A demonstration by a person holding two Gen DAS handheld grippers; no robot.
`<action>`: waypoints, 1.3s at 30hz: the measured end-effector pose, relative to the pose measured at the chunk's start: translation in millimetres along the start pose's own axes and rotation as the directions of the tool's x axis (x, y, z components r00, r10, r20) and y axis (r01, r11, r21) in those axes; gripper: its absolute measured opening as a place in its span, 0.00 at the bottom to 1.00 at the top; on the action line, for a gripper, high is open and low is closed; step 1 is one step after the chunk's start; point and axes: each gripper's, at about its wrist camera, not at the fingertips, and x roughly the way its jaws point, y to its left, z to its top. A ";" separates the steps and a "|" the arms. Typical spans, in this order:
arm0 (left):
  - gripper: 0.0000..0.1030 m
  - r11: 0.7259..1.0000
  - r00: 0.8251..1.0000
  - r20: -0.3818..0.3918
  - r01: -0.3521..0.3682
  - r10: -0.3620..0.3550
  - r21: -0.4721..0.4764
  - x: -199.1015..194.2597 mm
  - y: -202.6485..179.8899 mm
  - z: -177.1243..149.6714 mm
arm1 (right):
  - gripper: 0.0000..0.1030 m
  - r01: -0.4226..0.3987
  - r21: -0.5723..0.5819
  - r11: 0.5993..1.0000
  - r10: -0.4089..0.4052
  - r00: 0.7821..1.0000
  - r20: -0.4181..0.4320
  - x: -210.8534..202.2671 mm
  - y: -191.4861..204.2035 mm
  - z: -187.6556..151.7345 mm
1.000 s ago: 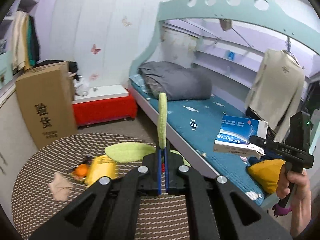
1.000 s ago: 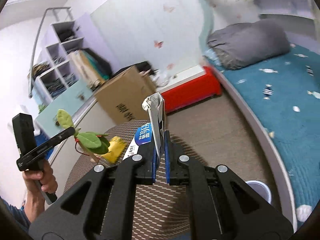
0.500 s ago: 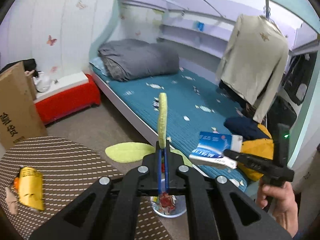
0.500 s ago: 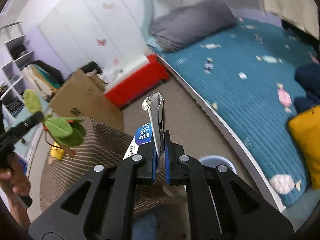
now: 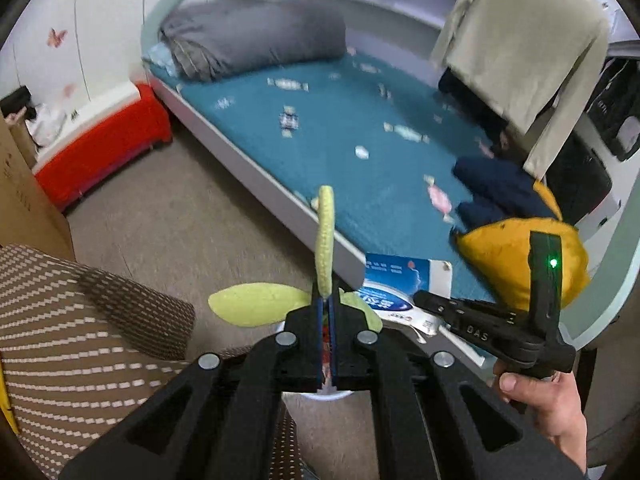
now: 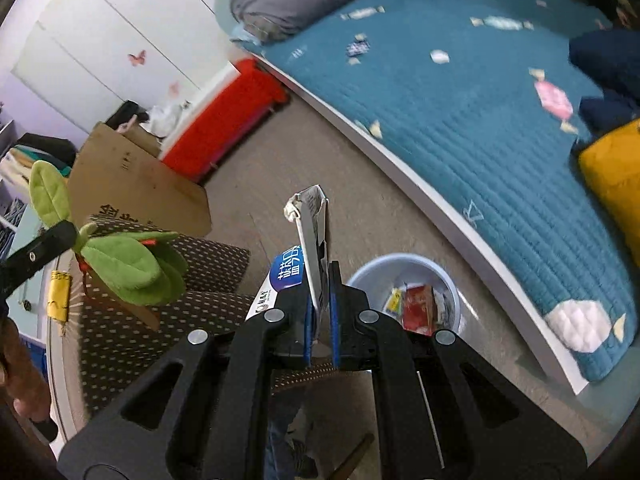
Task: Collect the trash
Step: 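Carry the plush sprout with the left tool while the right tool carries the toothpaste box to the bin, then open the left tool over the bin while the right tool releases the toothpaste box into it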
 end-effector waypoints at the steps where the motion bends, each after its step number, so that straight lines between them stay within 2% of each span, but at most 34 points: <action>1: 0.02 1.000 1.000 -0.021 0.001 -0.001 0.002 8.0 -2.0 0.2 | 0.10 0.004 0.011 1.000 -0.004 1.000 -0.011 4.8 -2.6 -0.8; 4: 0.02 1.000 0.995 -0.098 -0.006 0.008 0.021 37.0 -11.0 0.9 | 0.14 0.005 0.059 0.998 -0.001 0.998 -0.063 26.3 -20.8 -1.1; 5: 0.02 1.000 0.993 -0.119 -0.006 0.009 0.027 45.0 -11.6 0.1 | 0.34 0.000 0.076 0.997 0.006 0.997 -0.073 31.0 -26.7 -1.3; 6: 0.02 1.000 0.990 -0.138 -0.005 0.009 0.029 52.3 -13.6 -0.4 | 0.68 0.002 0.093 0.996 0.005 0.997 -0.076 33.8 -31.6 -1.9; 7: 0.02 0.999 0.988 -0.156 -0.005 0.010 0.033 60.3 -16.7 -0.5 | 0.75 0.007 0.112 0.994 0.000 0.998 -0.064 33.3 -35.8 -2.9; 10: 0.03 0.998 0.979 -0.204 -0.002 0.013 0.055 83.6 -25.9 -1.1 | 0.76 -0.030 0.145 0.989 0.034 0.999 -0.027 24.9 -43.2 -4.7; 12: 0.04 0.998 0.971 -0.240 0.008 0.007 0.061 97.5 -29.2 -2.0 | 0.84 -0.008 0.142 0.990 0.009 1.000 -0.007 17.3 -45.6 -5.4; 13: 0.07 0.998 0.966 -0.258 0.016 0.001 0.064 103.9 -31.1 -1.8 | 0.89 -0.001 0.145 0.989 0.000 1.000 0.002 12.8 -45.4 -4.9; 14: 0.15 0.998 0.961 -0.278 0.015 0.004 0.067 109.8 -32.6 -1.8 | 0.94 0.010 0.149 0.989 -0.011 1.000 0.011 8.7 -45.0 -4.6; 16: 0.88 0.998 0.955 -0.294 -0.022 0.040 0.065 115.3 -32.9 -2.9 | 0.94 0.028 0.155 0.988 -0.034 0.999 0.036 -1.2 -45.1 -4.3; 17: 0.92 0.997 0.964 -0.256 -0.049 0.064 0.064 111.1 -32.1 -2.1 | 0.94 0.032 0.157 0.987 -0.040 0.998 0.046 -4.6 -43.9 -4.6; 18: 0.92 0.996 0.972 -0.223 -0.062 0.076 0.068 106.1 -31.7 -1.8 | 0.94 0.034 0.157 0.987 -0.043 0.998 0.053 -8.0 -43.6 -4.0; 21: 0.92 0.995 0.971 -0.222 -0.079 0.089 0.057 99.1 -29.7 -1.4 | 0.94 0.058 0.144 0.988 -0.069 0.995 0.076 -19.3 -38.0 -3.9; 29: 0.92 0.993 0.987 -0.106 -0.118 0.121 0.028 45.0 -20.4 1.1 | 0.94 0.058 0.120 0.991 -0.073 0.990 0.124 -39.4 -15.5 -3.7; 39: 0.92 0.991 0.990 0.064 -0.130 0.129 0.011 -36.7 -14.0 -4.6 | 0.94 0.038 0.049 0.998 -0.048 0.978 0.201 -78.3 37.1 -2.6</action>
